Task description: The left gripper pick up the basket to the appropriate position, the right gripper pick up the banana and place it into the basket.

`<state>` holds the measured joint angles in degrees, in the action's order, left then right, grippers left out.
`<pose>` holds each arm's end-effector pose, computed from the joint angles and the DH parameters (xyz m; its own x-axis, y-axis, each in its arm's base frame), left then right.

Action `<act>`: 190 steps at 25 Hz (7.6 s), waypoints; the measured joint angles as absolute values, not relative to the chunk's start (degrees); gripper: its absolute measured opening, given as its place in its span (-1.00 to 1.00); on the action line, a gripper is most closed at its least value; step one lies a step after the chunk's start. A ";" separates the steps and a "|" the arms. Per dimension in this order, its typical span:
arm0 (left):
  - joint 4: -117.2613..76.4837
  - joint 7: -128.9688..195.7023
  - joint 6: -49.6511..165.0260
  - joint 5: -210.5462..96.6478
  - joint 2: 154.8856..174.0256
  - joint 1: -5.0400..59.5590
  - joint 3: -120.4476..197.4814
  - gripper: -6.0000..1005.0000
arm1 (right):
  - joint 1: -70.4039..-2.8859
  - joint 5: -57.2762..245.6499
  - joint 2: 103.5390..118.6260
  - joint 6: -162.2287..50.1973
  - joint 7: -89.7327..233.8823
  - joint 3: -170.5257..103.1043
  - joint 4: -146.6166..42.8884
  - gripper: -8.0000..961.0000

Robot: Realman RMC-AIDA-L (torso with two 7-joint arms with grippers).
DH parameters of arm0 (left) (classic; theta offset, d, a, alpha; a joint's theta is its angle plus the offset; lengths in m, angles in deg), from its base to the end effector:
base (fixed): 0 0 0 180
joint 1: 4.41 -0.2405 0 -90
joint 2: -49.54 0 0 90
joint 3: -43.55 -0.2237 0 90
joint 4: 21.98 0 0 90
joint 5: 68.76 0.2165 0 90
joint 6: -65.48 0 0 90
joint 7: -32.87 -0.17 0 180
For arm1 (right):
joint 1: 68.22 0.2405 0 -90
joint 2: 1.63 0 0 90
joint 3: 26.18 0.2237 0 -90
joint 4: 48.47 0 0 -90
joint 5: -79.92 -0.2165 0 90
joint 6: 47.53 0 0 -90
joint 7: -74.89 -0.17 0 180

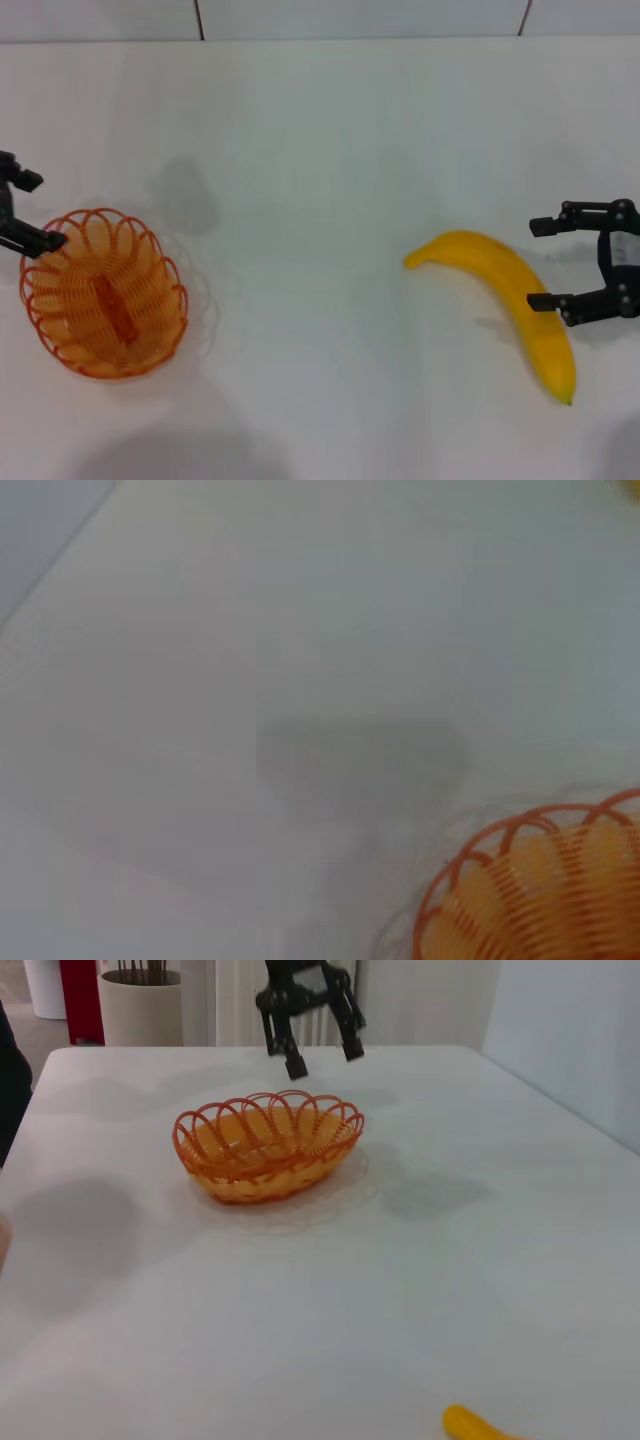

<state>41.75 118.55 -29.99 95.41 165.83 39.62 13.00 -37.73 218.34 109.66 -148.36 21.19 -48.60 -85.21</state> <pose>-0.2518 0.3748 0.0995 0.9151 0.3019 -0.2674 0.1815 -0.9004 -0.3954 0.2941 0.2966 0.0480 0.9681 -0.0628 -0.2425 -0.1221 -0.9635 -0.2382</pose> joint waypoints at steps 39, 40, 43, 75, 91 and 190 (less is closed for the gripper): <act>29.40 129.76 -20.70 95.89 165.89 40.60 3.83 0.52 | -37.02 218.34 109.82 -148.43 21.19 -48.49 -85.21 0.84; 29.40 129.76 -20.70 95.89 165.89 40.60 3.83 0.48 | -37.02 218.34 109.82 -148.42 21.19 -48.53 -85.21 0.84; 29.20 130.23 -20.32 95.88 165.92 40.67 3.36 0.37 | -37.02 218.34 109.81 -148.47 21.19 -48.49 -85.21 0.84; 29.86 135.64 -21.11 95.86 165.64 40.27 3.89 -0.80 | -37.68 218.34 109.87 -148.87 21.19 -48.25 -85.21 0.84; 35.14 146.64 -29.66 94.42 165.99 36.31 3.93 -0.82 | -37.82 218.27 109.64 -148.87 21.17 -48.14 -85.21 0.84; 15.69 163.93 -26.39 71.98 166.27 35.24 8.53 -0.30 | -38.01 217.20 109.81 -148.87 21.19 -47.63 -85.21 0.84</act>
<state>15.69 163.93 -26.39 71.98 166.27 35.24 8.53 -38.01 217.20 109.81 -148.87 21.19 -47.63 -85.21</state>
